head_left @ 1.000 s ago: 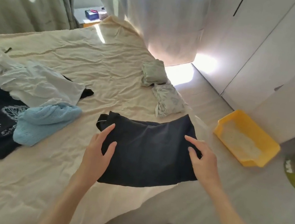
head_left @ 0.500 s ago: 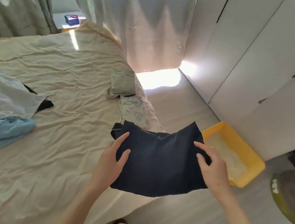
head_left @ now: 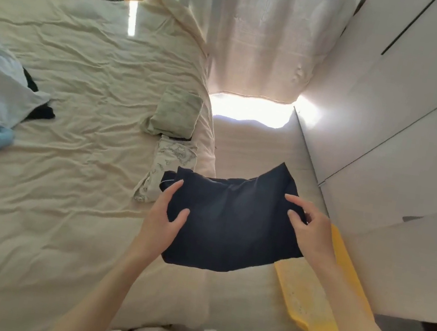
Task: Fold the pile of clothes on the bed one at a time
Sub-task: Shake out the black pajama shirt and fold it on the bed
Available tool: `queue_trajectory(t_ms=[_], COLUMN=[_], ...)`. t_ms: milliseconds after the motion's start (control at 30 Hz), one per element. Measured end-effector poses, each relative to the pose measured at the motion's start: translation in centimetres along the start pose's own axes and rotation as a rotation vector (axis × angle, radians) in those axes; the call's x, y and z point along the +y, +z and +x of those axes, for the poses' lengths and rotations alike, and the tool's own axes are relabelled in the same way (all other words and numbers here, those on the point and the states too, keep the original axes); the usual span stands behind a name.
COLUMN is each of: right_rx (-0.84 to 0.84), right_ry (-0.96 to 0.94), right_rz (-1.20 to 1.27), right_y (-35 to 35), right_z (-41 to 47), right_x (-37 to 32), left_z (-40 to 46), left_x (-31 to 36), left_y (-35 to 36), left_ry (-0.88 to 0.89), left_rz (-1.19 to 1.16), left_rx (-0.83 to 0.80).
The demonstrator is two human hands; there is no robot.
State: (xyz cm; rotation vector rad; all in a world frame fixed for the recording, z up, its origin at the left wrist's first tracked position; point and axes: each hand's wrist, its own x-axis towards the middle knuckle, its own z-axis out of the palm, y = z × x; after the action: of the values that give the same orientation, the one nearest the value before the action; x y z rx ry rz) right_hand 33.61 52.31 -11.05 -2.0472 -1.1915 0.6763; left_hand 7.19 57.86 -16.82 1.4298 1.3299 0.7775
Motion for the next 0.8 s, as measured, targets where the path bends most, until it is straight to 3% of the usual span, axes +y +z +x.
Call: queue_trajectory(t_ms=[300,467,800], right_rx=[-0.261,-0.393,-0.646], right_ry=[-0.232,-0.341,-0.546], right_rz=[-0.132,-0.160,-0.147], right_y=[-3.7,-3.4,9.8], right_z=[13.2,19.0,31.0], right_x=[3.8,5.0,-0.5], left_z=[2.8,4.0,10.2], left_x=[1.0,1.1,-2.6], left_y=[11.0,14.2,13.4], left_ry=[-0.143,-0.232,-0.371], left_rz=[-0.081,-0.110,-0.134], left_rx=[0.325,0.397,0.828])
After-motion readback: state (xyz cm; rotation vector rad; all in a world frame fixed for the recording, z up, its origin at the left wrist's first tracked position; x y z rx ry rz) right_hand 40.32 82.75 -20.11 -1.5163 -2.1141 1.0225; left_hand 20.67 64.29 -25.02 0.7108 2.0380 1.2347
